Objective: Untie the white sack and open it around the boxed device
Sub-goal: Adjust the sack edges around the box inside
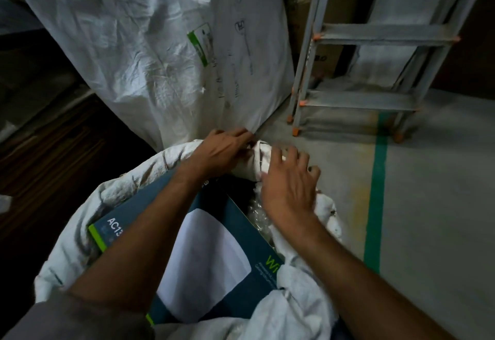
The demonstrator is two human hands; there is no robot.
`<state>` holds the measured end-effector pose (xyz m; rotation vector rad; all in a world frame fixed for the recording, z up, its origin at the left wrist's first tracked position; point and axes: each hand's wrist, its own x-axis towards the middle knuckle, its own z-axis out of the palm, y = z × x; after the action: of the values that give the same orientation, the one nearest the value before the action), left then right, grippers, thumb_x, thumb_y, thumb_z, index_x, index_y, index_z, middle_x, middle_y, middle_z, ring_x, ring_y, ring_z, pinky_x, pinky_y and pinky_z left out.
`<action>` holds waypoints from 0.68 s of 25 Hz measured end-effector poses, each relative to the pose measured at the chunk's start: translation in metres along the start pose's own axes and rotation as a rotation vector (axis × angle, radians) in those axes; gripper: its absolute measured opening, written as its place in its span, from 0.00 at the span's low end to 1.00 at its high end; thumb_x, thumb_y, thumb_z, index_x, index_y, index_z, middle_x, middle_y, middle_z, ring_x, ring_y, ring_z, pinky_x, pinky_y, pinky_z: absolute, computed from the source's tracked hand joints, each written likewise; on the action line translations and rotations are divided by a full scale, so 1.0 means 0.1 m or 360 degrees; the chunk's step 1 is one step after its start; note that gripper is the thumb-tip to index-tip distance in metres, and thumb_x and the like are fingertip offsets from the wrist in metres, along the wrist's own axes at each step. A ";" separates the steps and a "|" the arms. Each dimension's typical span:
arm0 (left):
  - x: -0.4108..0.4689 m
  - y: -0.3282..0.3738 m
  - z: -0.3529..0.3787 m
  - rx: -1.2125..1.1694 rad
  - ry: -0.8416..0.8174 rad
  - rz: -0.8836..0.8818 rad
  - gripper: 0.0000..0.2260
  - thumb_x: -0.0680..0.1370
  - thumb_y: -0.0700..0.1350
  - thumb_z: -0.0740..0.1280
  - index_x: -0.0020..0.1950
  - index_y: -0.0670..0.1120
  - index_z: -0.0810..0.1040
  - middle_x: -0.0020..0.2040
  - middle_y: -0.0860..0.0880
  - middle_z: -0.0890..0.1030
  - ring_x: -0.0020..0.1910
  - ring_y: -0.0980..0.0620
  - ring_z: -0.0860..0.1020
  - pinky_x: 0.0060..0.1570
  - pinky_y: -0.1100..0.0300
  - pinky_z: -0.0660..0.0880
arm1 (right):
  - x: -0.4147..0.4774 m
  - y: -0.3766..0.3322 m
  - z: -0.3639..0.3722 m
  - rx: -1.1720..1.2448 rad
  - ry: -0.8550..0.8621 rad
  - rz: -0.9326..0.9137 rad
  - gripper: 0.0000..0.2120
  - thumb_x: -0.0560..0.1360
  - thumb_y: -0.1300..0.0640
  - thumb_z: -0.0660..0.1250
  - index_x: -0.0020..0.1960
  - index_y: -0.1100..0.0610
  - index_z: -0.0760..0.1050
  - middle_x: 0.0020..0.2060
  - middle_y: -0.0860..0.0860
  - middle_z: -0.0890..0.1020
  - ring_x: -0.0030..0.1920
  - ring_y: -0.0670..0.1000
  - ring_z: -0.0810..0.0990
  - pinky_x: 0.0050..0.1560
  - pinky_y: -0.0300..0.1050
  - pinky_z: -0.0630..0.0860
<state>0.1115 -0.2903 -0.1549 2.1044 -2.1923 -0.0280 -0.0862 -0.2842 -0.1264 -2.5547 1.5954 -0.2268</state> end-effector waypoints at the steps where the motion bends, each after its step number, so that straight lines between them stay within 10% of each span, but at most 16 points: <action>1: -0.01 0.00 0.07 0.0029 -0.0021 -0.0032 0.18 0.84 0.56 0.55 0.72 0.53 0.69 0.66 0.51 0.75 0.56 0.46 0.80 0.56 0.49 0.70 | -0.24 0.01 0.01 -0.0066 -0.0019 -0.0046 0.32 0.79 0.43 0.66 0.78 0.51 0.58 0.75 0.58 0.63 0.74 0.60 0.62 0.68 0.62 0.62; 4: 0.10 0.14 0.18 0.0169 -0.0114 -0.0154 0.18 0.85 0.55 0.51 0.72 0.53 0.69 0.64 0.50 0.76 0.57 0.46 0.81 0.54 0.50 0.67 | -0.59 0.12 0.20 -0.0135 -0.0259 0.0078 0.41 0.79 0.43 0.66 0.82 0.49 0.46 0.81 0.60 0.49 0.79 0.64 0.51 0.72 0.68 0.57; 9: 0.26 0.38 0.14 0.0170 -0.0293 -0.0434 0.14 0.85 0.52 0.54 0.65 0.49 0.74 0.64 0.45 0.77 0.64 0.42 0.77 0.61 0.46 0.66 | -0.21 0.35 0.29 0.0089 -0.0151 0.0171 0.29 0.80 0.59 0.60 0.79 0.46 0.59 0.69 0.56 0.73 0.65 0.60 0.73 0.61 0.54 0.72; 14: -0.14 1.01 -0.05 -0.0429 0.0098 -0.0649 0.23 0.79 0.60 0.66 0.70 0.50 0.72 0.66 0.45 0.73 0.65 0.42 0.73 0.64 0.46 0.71 | 0.05 0.79 0.12 0.0874 -0.0383 0.0592 0.19 0.79 0.57 0.61 0.67 0.46 0.78 0.62 0.53 0.82 0.62 0.60 0.79 0.61 0.48 0.74; 17: -0.52 1.60 -0.14 -0.1153 -0.0323 -0.0860 0.26 0.76 0.65 0.69 0.64 0.48 0.73 0.59 0.49 0.77 0.57 0.48 0.78 0.58 0.49 0.77 | 0.20 0.88 0.12 0.1107 -0.0644 0.0667 0.17 0.77 0.57 0.64 0.63 0.49 0.81 0.59 0.52 0.84 0.59 0.59 0.82 0.61 0.47 0.77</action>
<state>-0.0445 -0.2310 -0.1310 2.1847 -1.2934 -0.9457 -0.1529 -0.3405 -0.1525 -1.5941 1.4989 -0.1658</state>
